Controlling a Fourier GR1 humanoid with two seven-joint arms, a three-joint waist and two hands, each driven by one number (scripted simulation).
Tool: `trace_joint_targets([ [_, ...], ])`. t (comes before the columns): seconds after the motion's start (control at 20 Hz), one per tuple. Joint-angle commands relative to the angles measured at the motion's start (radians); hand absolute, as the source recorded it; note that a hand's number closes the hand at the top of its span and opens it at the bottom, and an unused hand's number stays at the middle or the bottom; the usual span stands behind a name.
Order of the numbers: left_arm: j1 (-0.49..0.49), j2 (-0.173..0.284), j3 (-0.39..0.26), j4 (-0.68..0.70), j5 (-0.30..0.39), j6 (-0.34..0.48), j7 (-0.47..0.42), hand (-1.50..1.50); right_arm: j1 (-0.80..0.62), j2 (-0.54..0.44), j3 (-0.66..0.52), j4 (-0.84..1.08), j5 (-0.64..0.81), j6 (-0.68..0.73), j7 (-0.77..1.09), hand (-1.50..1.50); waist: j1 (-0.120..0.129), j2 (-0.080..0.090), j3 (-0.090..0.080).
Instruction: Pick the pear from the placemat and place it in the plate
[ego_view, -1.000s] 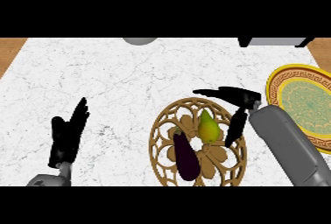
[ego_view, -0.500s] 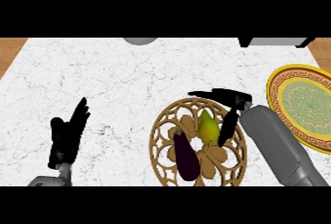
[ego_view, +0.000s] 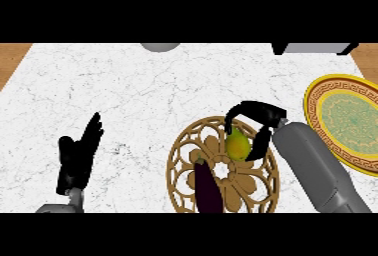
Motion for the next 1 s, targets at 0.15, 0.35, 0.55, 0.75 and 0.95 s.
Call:
trace_joint_targets([
  [0.15, -0.033, -0.032, 0.010, 0.061, -0.025, 0.010, -0.027, 0.00, 0.016, 0.025, -0.059, 0.029, 0.066, -0.181, 0.010, 1.50, -0.005, 0.006, 0.002],
  [0.35, -0.032, -0.053, -0.009, 0.028, -0.051, 0.053, 0.026, 0.00, 0.071, -0.069, -0.086, -0.162, 0.095, -0.270, 0.073, 1.50, -0.036, -0.004, 0.001],
  [0.55, 0.030, 0.006, 0.037, -0.002, -0.013, 0.008, 0.011, 0.00, 0.240, -0.207, -0.078, -0.301, 0.200, -0.451, 0.008, 1.50, -0.057, -0.014, 0.001],
  [0.75, -0.005, -0.005, 0.043, 0.041, -0.017, 0.012, 0.014, 0.00, 0.370, -0.269, -0.156, -0.579, 0.128, -0.435, 0.023, 1.50, -0.059, -0.009, 0.001],
  [0.95, 0.035, 0.002, 0.041, -0.015, -0.010, 0.005, 0.027, 0.00, 0.428, -0.274, -0.311, -0.735, 0.039, -0.499, 0.067, 1.50, -0.059, -0.012, 0.001],
])
